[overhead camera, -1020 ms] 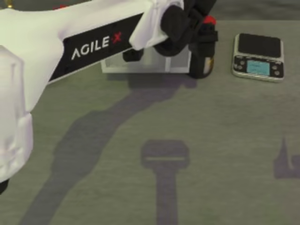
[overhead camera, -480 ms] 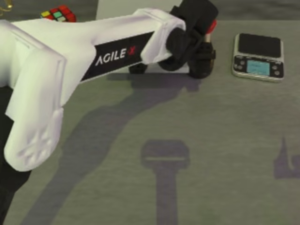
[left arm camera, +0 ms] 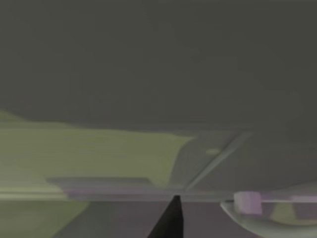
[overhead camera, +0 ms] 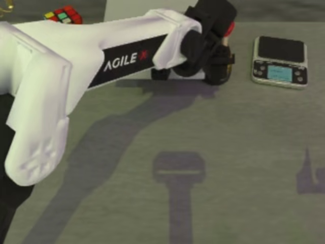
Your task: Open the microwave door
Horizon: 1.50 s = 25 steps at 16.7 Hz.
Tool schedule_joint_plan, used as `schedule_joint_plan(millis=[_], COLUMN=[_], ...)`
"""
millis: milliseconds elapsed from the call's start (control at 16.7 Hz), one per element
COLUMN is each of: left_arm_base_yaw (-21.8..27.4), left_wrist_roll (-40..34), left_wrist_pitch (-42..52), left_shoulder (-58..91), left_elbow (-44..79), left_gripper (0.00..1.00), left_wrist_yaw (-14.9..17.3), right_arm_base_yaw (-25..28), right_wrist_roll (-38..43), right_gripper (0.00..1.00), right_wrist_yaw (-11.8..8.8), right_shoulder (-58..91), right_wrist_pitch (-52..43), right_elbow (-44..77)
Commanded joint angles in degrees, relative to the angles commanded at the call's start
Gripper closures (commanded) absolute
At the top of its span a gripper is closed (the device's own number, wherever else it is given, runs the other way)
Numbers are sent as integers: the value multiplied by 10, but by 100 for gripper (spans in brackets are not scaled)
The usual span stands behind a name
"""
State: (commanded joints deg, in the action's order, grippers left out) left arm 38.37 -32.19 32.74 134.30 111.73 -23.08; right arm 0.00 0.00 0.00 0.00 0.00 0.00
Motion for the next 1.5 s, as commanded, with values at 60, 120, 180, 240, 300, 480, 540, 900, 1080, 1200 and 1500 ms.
schedule_joint_plan(millis=[60,120,180,240,300,480,540,900,1080,1200,1500], left_arm_base_yaw=[0,0,0,0,0,0,0,23,22,21,20], left_wrist_roll=[0,0,0,0,0,0,0,-1,-9,-18,-19], left_wrist_pitch=[0,0,0,0,0,0,0,3,-14,-27,-29], left_shoulder=[0,0,0,0,0,0,0,-16,-37,-52,-53], left_elbow=[0,0,0,0,0,0,0,-33,-68,-88,-90], left_gripper=[68,75,83,90,98,100,100,100,100,100,100], left_wrist_yaw=[0,0,0,0,0,0,0,5,-6,-12,-12], right_arm_base_yaw=[0,0,0,0,0,0,0,0,0,0,0], right_wrist_roll=[0,0,0,0,0,0,0,0,0,0,0], right_gripper=[0,0,0,0,0,0,0,0,0,0,0], right_wrist_yaw=[0,0,0,0,0,0,0,0,0,0,0], right_shoulder=[0,0,0,0,0,0,0,0,0,0,0], right_wrist_pitch=[0,0,0,0,0,0,0,0,0,0,0], right_elbow=[0,0,0,0,0,0,0,0,0,0,0])
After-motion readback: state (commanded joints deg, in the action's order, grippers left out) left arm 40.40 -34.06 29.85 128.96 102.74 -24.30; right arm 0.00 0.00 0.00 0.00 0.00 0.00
